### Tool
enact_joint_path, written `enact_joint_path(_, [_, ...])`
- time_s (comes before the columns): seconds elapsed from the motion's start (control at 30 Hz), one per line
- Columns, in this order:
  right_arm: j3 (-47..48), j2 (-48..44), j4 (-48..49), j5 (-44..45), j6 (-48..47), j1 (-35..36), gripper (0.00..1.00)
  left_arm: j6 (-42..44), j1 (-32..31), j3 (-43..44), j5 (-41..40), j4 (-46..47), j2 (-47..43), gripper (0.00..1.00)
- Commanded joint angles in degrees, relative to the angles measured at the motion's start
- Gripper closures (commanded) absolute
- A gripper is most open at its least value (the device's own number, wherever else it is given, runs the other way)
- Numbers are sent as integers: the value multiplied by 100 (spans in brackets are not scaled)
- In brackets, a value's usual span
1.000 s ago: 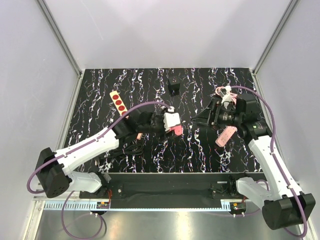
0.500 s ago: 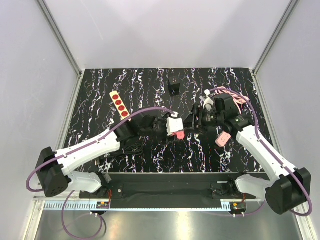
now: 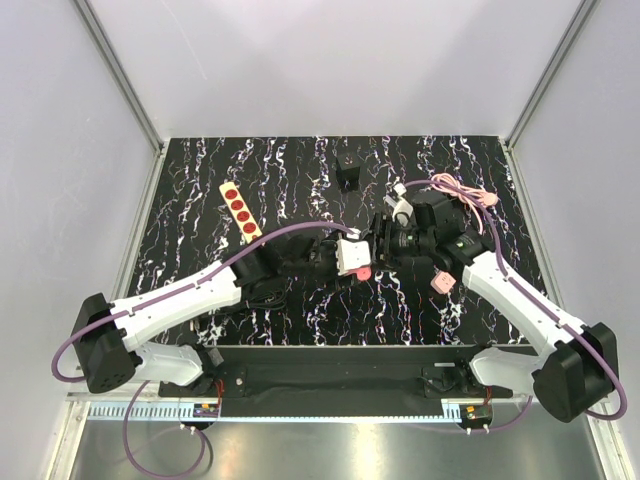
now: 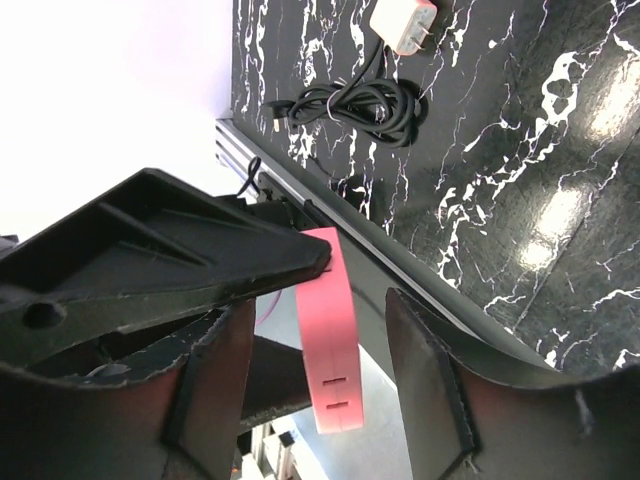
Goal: Insert the plug
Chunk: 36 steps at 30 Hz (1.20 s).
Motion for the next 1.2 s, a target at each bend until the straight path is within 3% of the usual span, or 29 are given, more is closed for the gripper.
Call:
enact_joint_path(0.0, [-137,-97,466,82,307,110,39,94,-61,109,-112,337,-85,100])
enact_joint_path(0.2, [-216,-1,632,100,369,269,33,94,-79,101,-156,346,-103,100])
enact_joint_path(0.37, [-383,-27,1037,30,562,339,40,102,-79,66,-103,372,-129,100])
enact_joint_path(0.73, [-454,96,1134,-67,562,445,39,111,-79,4,-33,442,-173,100])
enact_joint_path(0.87, [-489,79,1151,-49,545,462,48,111,-79,-5,11,443,-200,100])
enact_joint_path(0.97, [-567,35,1361,-189,562,462,76,76,-79,4,2,451,-235,100])
enact_joint_path(1.0, [-594,35,1536,-259,571,471,96,-11,-88,4,-59,460,-243,93])
enact_joint_path(1.03, [-612,26,1573,-286,571,471,100,-99,-79,4,-146,530,-244,82])
enact_joint_path(1.1, [-621,-88,1564,-225,545,471,100,-301,-88,39,-383,566,-252,49])
enact_joint_path(1.13, [-612,-149,1573,-182,527,454,100,-302,-79,57,-402,461,-270,27])
enact_joint_path(1.17, [-612,-289,1564,-155,501,462,100,-284,-79,74,-393,373,-296,21])
